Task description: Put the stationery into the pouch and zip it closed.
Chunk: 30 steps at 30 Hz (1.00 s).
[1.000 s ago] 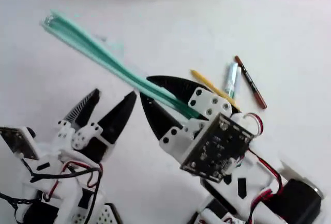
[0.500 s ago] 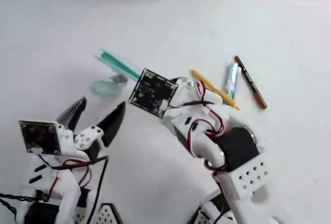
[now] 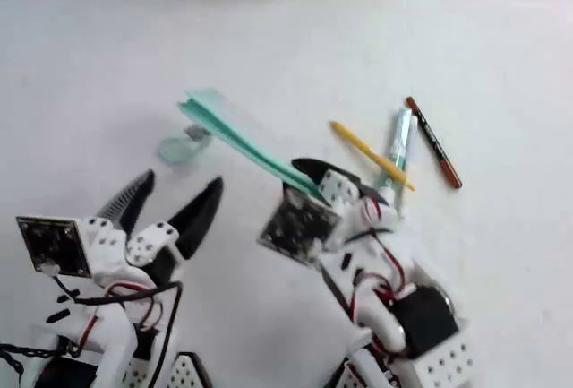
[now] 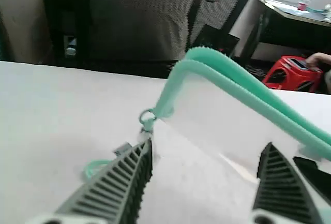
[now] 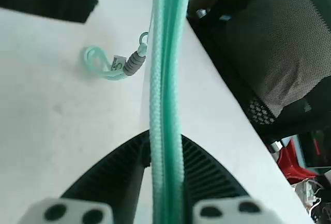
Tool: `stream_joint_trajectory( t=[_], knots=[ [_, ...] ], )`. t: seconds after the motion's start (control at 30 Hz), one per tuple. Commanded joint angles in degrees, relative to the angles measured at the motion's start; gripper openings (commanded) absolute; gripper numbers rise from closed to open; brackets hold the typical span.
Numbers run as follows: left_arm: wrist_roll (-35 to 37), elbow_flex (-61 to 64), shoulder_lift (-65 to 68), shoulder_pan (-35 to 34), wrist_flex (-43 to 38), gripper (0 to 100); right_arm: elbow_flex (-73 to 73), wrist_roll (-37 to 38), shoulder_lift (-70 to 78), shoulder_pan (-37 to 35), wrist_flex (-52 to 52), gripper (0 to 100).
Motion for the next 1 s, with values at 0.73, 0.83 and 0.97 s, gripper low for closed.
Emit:
stream_joint_trajectory(
  t=[0.73,0.83,0.97],
  knots=[
    [14.51,-7.30,26.68,7.43,-12.92,25,19.69,0.97,-14.20,-10.86,-19.38,1.9],
    [11.34,-6.95,24.22,7.78,-13.27,19,19.78,0.97,-14.20,-10.95,-19.38,1.9],
    [3.78,-6.86,20.79,7.96,-13.36,8,19.78,0.97,-14.46,-11.03,-19.38,1.9]
  ],
)
